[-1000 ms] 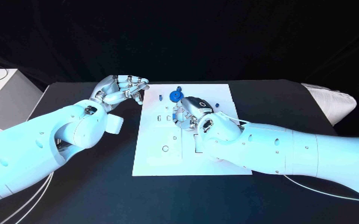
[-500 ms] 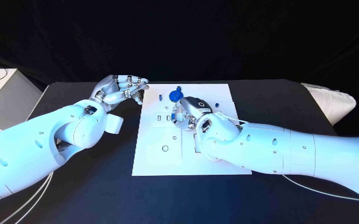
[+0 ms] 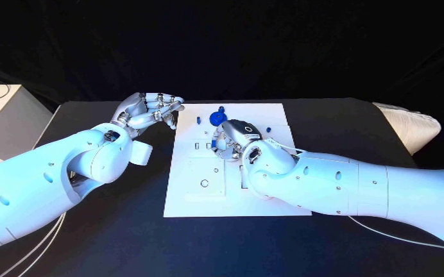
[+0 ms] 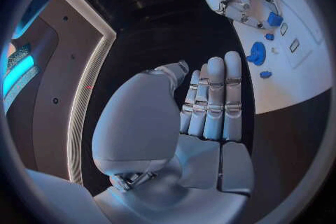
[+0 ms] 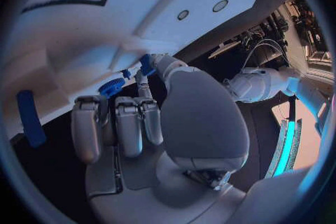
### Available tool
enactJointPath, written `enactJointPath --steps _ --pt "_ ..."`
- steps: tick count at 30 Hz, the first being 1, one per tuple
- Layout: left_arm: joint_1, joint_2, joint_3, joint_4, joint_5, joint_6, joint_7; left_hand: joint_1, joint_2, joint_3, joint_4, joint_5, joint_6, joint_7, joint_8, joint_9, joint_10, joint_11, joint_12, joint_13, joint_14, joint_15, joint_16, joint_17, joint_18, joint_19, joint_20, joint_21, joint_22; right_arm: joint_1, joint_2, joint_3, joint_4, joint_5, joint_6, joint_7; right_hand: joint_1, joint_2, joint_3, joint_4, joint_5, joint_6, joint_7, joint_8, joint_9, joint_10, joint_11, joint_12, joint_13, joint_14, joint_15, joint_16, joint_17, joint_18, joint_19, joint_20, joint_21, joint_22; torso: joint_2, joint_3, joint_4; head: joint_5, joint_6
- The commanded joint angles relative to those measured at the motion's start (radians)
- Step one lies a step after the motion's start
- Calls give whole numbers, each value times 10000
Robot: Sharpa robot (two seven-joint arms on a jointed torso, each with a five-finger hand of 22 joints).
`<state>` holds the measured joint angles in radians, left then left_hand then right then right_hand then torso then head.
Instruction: Assemble the parts on the task board
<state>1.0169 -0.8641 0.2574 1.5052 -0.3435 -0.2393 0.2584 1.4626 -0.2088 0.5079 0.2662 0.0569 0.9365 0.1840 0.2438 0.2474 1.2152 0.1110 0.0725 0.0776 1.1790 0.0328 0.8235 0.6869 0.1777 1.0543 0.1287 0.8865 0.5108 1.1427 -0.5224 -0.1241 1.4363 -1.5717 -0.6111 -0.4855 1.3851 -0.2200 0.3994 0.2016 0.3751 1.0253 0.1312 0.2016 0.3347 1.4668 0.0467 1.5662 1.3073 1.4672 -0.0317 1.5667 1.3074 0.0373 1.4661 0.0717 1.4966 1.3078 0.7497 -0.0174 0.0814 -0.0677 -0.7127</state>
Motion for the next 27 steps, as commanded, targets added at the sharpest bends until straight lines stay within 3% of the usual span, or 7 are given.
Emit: enactJointPath --steps 1,10,27 --pt "4 13 5 11 -27 179 24 -27 -58 13 34 -57 -73 -8 -63 9 -76 1 -40 12 -31 10 -20 -9 61 -73 -19 55 8 -34 18 -11 -14 -113 107 -23 -115 -49 10 58 -75 -95 -13 -10 -1 1040 11 46 2635 1036 44 41 2634 -131 708 -1 -51 1727 -1 8 -1 0 -1" --pt "4 13 5 7 -30 186 16 -27 -58 13 34 -57 -73 -8 -63 9 -76 1 -40 12 -31 10 -20 -9 61 -73 -19 55 8 -41 6 -12 -22 -91 188 53 -230 -231 -54 60 -128 -346 73 -118 -58 1040 84 46 2635 1036 109 41 2634 -128 704 50 -67 1716 1 11 -12 12 -19" --pt "3 6 5 -1 -51 203 1 -27 -58 13 34 -57 -73 -8 -63 9 -76 1 -40 12 -31 10 -20 -9 61 -73 -19 55 8 -42 -26 -13 20 -114 -40 129 -312 -351 -172 87 -219 -673 193 -289 -146 1040 194 46 2635 1036 206 41 2634 -125 698 137 -84 1705 1 8 -8 7 -37"
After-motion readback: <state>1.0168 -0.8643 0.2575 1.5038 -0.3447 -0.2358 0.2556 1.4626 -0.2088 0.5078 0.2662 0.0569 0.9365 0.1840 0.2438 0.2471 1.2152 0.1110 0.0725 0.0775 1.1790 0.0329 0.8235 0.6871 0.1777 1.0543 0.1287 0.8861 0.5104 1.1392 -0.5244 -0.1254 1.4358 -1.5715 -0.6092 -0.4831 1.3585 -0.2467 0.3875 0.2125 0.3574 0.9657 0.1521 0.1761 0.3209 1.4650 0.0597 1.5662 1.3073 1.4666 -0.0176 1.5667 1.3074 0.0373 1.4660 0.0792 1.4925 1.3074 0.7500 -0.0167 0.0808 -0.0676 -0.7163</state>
